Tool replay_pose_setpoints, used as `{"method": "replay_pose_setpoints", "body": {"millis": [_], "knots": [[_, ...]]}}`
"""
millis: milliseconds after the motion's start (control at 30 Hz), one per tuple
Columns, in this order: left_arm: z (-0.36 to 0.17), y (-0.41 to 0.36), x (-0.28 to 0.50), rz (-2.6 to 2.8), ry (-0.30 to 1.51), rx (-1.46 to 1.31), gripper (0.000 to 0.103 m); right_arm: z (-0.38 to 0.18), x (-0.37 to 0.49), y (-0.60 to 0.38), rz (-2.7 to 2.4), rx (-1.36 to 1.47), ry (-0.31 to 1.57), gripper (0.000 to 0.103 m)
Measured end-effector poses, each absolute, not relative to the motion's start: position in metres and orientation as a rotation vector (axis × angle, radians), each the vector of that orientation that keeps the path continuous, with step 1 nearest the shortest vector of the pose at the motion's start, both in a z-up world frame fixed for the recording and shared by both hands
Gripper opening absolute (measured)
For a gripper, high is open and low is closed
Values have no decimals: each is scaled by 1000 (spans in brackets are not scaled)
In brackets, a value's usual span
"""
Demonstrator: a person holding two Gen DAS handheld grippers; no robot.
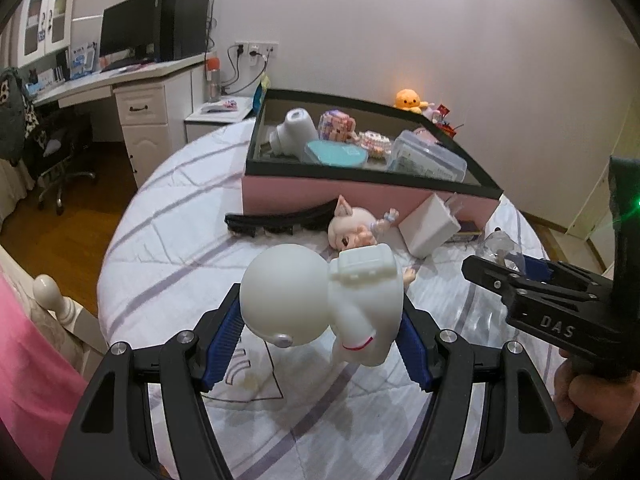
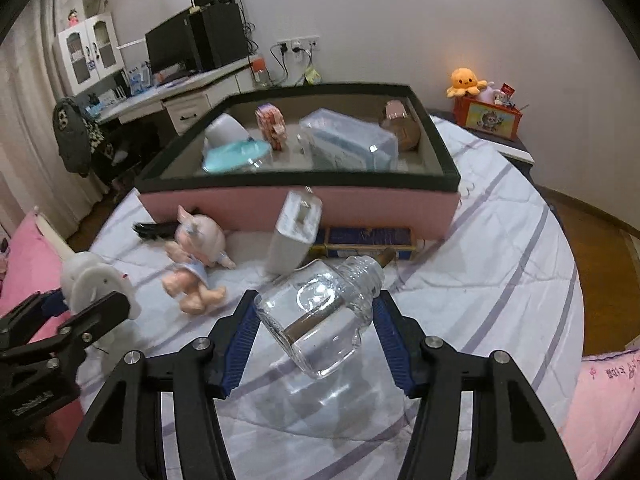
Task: Organize rigid objects
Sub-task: 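Lower the piggy bank into the box with the left tool while the right tool places the bottle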
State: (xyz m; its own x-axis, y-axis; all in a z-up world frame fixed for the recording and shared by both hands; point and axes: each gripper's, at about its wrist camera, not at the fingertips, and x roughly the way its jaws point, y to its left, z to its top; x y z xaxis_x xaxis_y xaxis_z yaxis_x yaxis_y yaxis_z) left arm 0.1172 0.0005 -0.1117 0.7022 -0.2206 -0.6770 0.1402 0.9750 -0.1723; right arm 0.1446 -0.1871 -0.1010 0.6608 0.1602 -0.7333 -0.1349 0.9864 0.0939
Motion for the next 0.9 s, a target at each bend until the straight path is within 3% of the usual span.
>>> {"method": "replay_pose_setpoints", "body": {"millis": [567,900], "knots": [[-24,-3,217,-228,569,-73,70,-3,229,-196,233,7,635,59],[-46,-27,313,-221,660,-50,70,-33,323,-201,218,26,740,59]]}}
